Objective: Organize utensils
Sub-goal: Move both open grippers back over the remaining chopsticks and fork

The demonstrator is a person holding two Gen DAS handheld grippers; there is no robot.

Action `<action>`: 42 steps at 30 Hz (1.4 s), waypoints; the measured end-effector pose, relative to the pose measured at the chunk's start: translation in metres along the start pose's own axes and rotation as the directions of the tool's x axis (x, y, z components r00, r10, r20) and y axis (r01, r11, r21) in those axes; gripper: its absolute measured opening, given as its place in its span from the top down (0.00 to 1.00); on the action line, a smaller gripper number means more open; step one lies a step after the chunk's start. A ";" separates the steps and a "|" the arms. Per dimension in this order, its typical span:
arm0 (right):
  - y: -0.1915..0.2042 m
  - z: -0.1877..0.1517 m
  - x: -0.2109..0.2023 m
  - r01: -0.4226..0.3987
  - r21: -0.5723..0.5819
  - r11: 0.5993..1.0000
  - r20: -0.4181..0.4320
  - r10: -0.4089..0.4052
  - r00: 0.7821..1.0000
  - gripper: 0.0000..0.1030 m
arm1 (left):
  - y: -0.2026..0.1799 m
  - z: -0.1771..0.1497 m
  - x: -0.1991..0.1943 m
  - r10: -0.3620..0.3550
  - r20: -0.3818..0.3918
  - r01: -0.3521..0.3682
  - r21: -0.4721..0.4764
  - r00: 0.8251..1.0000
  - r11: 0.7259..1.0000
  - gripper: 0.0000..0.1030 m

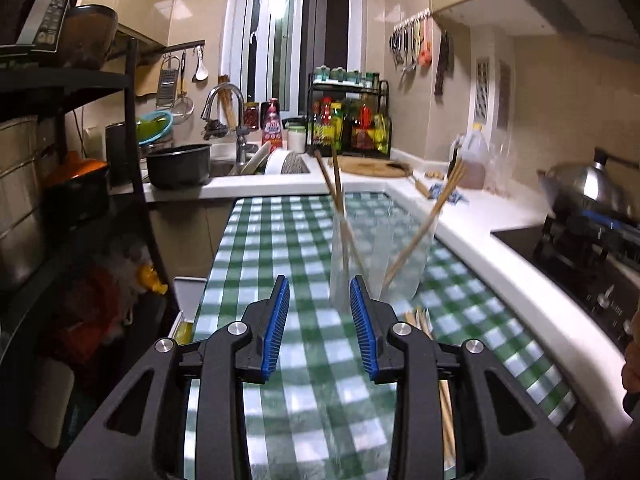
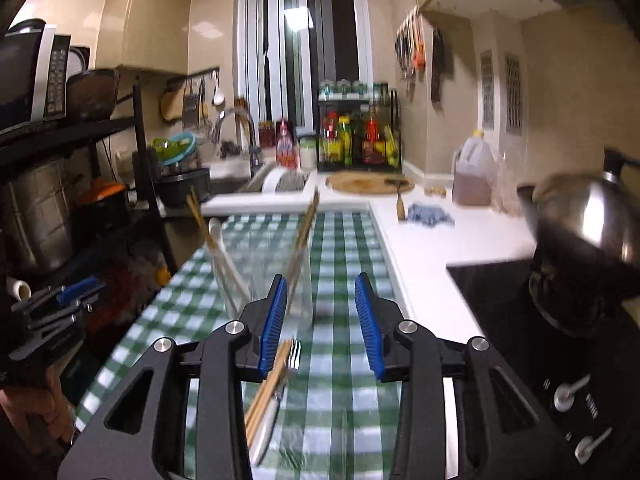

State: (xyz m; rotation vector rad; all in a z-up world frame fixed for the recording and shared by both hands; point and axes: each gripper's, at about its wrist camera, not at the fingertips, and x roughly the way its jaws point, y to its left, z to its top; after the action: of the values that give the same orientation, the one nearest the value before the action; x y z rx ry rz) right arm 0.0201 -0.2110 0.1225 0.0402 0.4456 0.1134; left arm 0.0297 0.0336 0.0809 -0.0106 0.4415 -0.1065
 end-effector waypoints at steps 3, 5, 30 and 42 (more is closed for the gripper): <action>-0.005 -0.034 0.015 0.000 0.020 1.000 -0.077 0.002 0.997 0.65 | -0.002 -0.017 0.006 -0.006 -0.028 0.007 0.009 1.000 1.000 0.69; -0.005 -0.050 0.024 0.001 0.022 1.000 -0.110 0.002 0.994 0.65 | -0.004 -0.026 0.014 -0.006 -0.055 0.007 0.022 0.998 1.000 0.69; 0.042 -0.136 0.098 -0.192 0.058 0.980 -0.474 0.196 0.858 0.72 | -0.012 -0.052 0.027 -0.058 -0.140 0.057 -0.014 0.988 0.998 0.69; 0.045 -0.139 0.100 -0.167 0.005 0.986 -0.485 0.149 0.862 0.72 | -0.018 -0.053 0.029 -0.070 -0.148 0.069 -0.008 0.987 0.998 0.69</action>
State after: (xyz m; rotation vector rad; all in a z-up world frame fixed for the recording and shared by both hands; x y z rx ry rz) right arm 0.0454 -0.1524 -0.0424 0.0109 0.9449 0.2978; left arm 0.0310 0.0138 0.0211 -0.0205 0.5898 -0.1763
